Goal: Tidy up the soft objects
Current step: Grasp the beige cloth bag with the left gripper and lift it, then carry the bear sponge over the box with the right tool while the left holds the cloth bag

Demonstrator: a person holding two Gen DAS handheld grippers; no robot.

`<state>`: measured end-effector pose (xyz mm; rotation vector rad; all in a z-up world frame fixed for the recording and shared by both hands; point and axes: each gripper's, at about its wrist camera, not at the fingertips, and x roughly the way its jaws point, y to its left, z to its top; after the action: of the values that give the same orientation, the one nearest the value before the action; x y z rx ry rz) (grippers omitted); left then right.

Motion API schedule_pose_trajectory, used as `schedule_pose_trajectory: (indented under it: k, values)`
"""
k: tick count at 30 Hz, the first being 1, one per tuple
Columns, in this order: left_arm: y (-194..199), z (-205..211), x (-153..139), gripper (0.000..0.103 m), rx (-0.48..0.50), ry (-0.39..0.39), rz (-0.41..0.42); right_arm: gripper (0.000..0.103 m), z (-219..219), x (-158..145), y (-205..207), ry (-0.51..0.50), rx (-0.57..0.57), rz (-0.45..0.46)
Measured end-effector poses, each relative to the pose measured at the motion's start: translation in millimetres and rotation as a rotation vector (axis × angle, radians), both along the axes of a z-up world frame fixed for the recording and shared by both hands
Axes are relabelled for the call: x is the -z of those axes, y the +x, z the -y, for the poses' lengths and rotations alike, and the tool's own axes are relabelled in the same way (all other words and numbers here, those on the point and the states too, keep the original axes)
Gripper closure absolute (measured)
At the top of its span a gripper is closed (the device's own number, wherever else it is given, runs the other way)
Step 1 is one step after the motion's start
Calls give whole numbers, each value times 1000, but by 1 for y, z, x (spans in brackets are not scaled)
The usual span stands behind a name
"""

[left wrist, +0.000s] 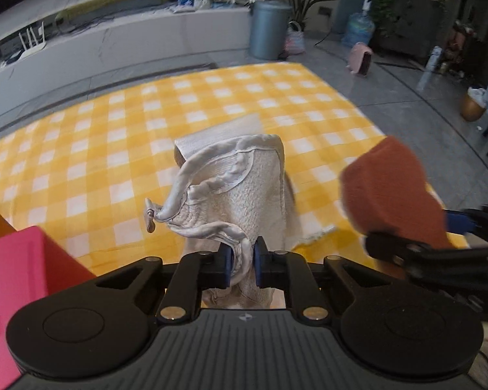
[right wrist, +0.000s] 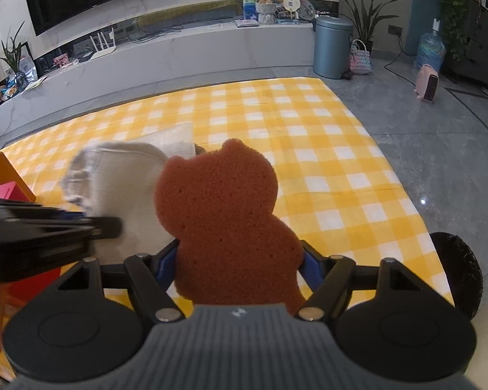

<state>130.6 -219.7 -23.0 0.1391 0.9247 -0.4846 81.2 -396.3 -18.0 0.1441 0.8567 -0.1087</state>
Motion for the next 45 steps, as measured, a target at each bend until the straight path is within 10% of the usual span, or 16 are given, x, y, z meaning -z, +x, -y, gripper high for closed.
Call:
schedule_pose_trajectory:
  k: [17,45]
  values:
    - [-28,-16,-79,88,30,-118,175,30,0,-2,-1,26,0,15]
    - [-17,-87,-109,88,-152,-161,237,30,-2,-5,2,141,4,65]
